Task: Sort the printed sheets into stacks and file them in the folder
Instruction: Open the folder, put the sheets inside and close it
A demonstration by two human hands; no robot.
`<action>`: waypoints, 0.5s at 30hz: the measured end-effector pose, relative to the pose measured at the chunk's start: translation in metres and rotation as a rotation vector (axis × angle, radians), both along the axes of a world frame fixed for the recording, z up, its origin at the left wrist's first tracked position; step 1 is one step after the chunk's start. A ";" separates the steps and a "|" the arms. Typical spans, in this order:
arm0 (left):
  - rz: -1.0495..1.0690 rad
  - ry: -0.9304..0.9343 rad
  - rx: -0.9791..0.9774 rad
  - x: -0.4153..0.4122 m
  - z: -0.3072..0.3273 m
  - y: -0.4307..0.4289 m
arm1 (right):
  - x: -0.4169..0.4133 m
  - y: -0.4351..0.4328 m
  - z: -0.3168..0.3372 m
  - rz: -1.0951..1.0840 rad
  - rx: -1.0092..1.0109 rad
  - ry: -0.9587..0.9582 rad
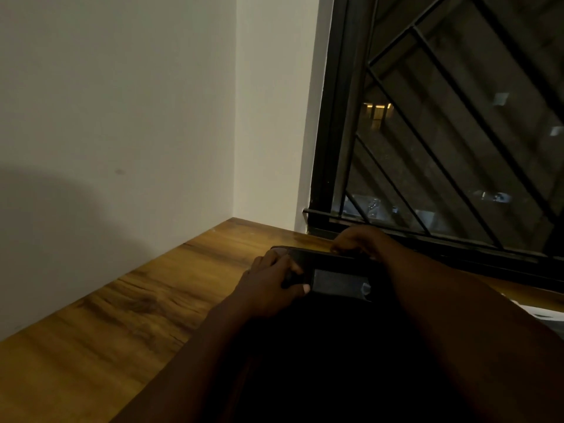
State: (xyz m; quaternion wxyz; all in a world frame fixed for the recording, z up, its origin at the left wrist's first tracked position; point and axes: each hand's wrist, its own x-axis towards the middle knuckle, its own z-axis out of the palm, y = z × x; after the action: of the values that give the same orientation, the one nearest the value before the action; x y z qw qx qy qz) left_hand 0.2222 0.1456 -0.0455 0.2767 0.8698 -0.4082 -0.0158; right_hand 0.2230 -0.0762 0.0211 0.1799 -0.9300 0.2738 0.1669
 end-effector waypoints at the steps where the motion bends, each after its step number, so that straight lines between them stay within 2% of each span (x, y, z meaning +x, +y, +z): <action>1: 0.000 0.001 -0.003 0.000 0.000 0.000 | -0.006 -0.005 0.000 -0.010 0.000 0.014; 6: -0.002 -0.009 -0.009 -0.001 0.000 0.001 | -0.024 -0.019 0.003 -0.049 0.031 0.003; 9: -0.001 0.004 -0.005 0.001 -0.001 0.001 | -0.031 -0.031 0.001 -0.121 0.093 -0.119; 12: 0.002 -0.002 -0.004 0.001 -0.002 0.000 | -0.038 -0.036 0.005 -0.111 0.043 0.044; 15: 0.004 -0.008 -0.022 0.002 -0.003 0.001 | -0.047 -0.043 0.005 -0.108 0.007 0.068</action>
State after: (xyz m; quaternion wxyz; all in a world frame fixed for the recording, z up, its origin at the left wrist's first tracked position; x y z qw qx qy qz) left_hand 0.2241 0.1462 -0.0485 0.2848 0.8675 -0.4079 -0.0072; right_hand 0.1759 -0.1191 0.0265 0.1826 -0.9069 0.3291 0.1894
